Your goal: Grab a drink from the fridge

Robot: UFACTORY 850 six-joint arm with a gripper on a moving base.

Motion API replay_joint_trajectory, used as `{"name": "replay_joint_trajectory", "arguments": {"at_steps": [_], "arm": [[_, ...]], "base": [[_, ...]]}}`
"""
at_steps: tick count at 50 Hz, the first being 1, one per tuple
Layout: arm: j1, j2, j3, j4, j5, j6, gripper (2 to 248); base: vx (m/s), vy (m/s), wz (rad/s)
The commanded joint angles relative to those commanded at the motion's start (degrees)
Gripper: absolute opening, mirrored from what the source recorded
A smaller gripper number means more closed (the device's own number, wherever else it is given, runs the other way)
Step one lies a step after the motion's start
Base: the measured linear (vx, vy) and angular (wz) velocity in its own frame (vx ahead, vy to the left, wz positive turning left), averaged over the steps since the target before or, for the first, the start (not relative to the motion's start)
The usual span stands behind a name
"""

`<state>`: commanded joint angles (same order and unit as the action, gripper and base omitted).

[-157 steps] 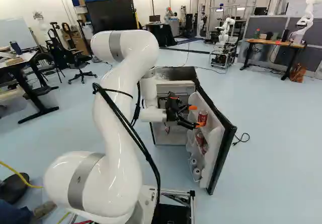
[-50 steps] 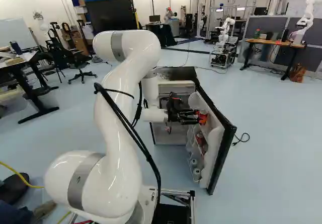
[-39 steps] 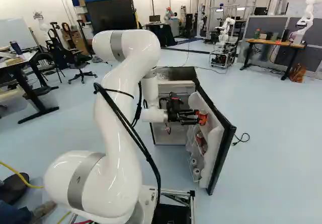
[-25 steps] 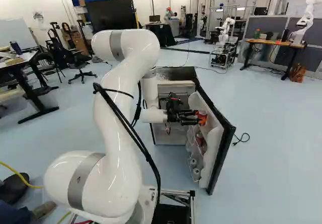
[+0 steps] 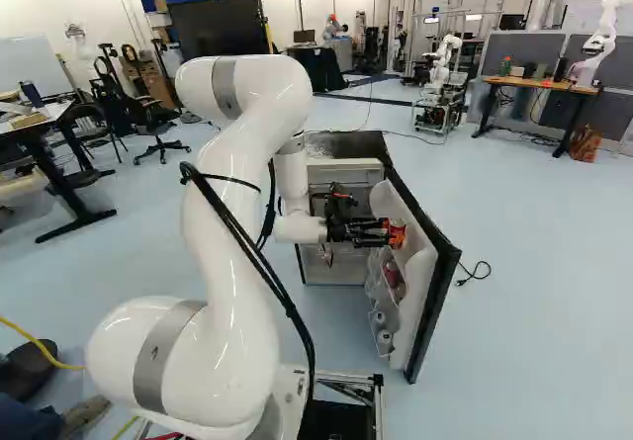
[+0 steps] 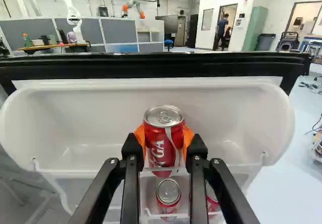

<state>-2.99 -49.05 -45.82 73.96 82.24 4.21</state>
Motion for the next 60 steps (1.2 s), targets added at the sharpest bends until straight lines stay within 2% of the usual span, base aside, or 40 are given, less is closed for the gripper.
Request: {"name": "replay_joint_trajectory", "arguments": {"at_steps": [22, 54, 60], "arm": [[0.9, 0.9, 2.2, 0.0, 3.0, 0.0, 92], [4.0, 3.2, 8.4, 0.0, 7.7, 0.0, 92], [4.0, 3.2, 8.4, 0.0, 7.7, 0.0, 92]], "base": [[0.0, 0.0, 0.0], [0.0, 0.0, 0.0], [0.0, 0.0, 0.0]]}}
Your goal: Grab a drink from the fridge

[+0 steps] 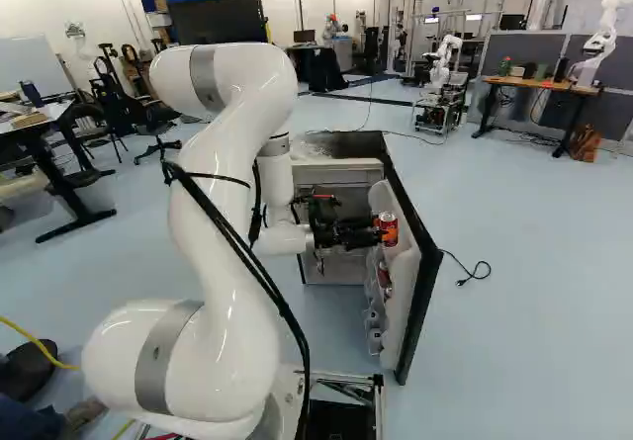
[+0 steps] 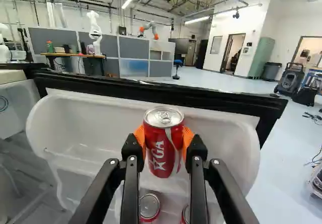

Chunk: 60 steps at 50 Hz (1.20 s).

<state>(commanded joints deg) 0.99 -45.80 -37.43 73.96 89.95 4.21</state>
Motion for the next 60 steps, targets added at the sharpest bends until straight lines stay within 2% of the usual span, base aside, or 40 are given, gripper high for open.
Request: {"name": "replay_joint_trajectory", "arguments": {"at_steps": [16, 39, 47, 60], "arm": [[0.0, 0.1, 0.0, 0.0, 0.0, 0.0, 92], [1.1, 4.0, 2.9, 0.0, 0.0, 0.0, 92], [2.6, 4.8, 4.8, 0.0, 0.0, 0.0, 92], [6.2, 6.1, 8.0, 0.0, 0.0, 0.0, 92]], "base": [[0.0, 0.0, 0.0], [0.0, 0.0, 0.0], [0.0, 0.0, 0.0], [0.0, 0.0, 0.0]]}}
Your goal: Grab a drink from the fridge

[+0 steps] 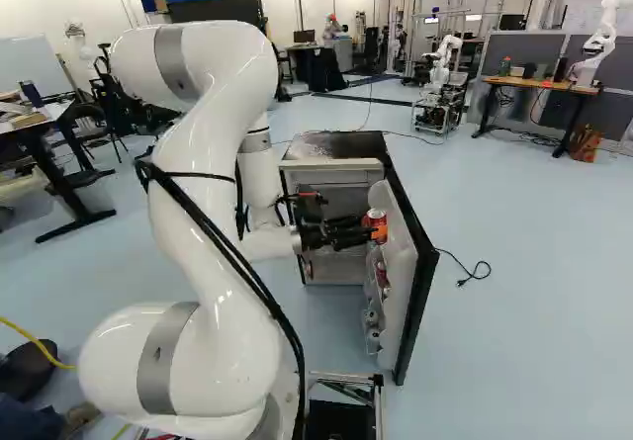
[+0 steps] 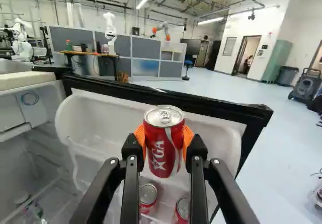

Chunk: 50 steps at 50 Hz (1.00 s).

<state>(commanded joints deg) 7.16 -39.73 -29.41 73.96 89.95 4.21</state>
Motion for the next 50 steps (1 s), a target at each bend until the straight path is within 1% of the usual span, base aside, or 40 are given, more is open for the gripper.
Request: {"name": "replay_joint_trajectory", "arguments": {"at_steps": [8, 18, 36, 50], "arm": [[2.2, 0.1, 0.4, 0.0, 0.0, 0.0, 92], [4.2, -0.3, -0.8, 0.0, 0.0, 0.0, 92], [7.0, -1.6, -4.3, 0.0, -0.2, 0.0, 92], [8.9, -2.9, -7.4, 0.0, -2.0, 0.0, 92]], "base": [[0.0, 0.0, 0.0], [0.0, 0.0, 0.0], [0.0, 0.0, 0.0], [0.0, 0.0, 0.0]]}}
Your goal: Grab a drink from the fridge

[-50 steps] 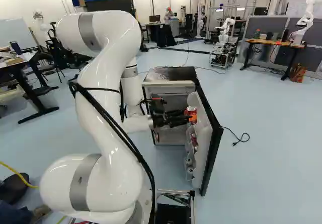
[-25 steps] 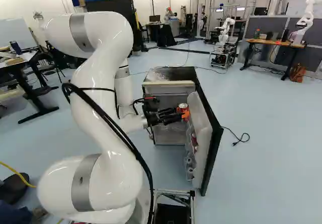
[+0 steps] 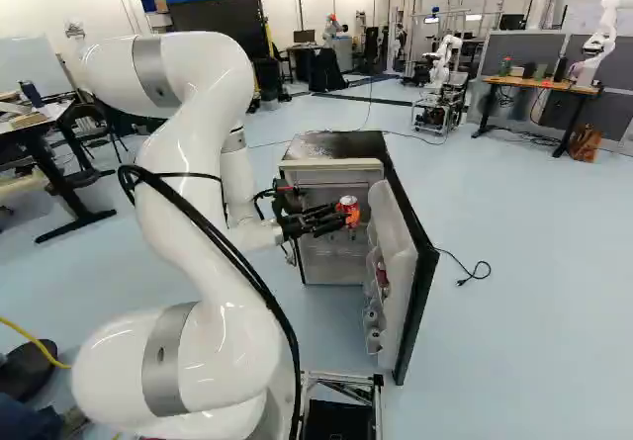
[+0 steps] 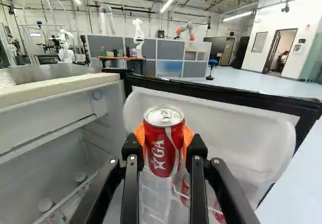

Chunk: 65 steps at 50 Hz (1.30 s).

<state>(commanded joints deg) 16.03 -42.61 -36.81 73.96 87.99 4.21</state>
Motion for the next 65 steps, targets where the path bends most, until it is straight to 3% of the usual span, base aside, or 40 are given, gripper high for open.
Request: {"name": "replay_joint_trajectory", "arguments": {"at_steps": [22, 37, 65], "arm": [[3.9, -0.8, -2.4, 0.0, -6.2, 0.0, 92], [6.6, 2.5, -0.6, 0.0, -8.7, 0.0, 92], [9.6, 9.3, 2.4, -0.8, -11.7, 0.0, 92]], "base": [[0.0, 0.0, 0.0], [0.0, 0.0, 0.0], [0.0, 0.0, 0.0]]}}
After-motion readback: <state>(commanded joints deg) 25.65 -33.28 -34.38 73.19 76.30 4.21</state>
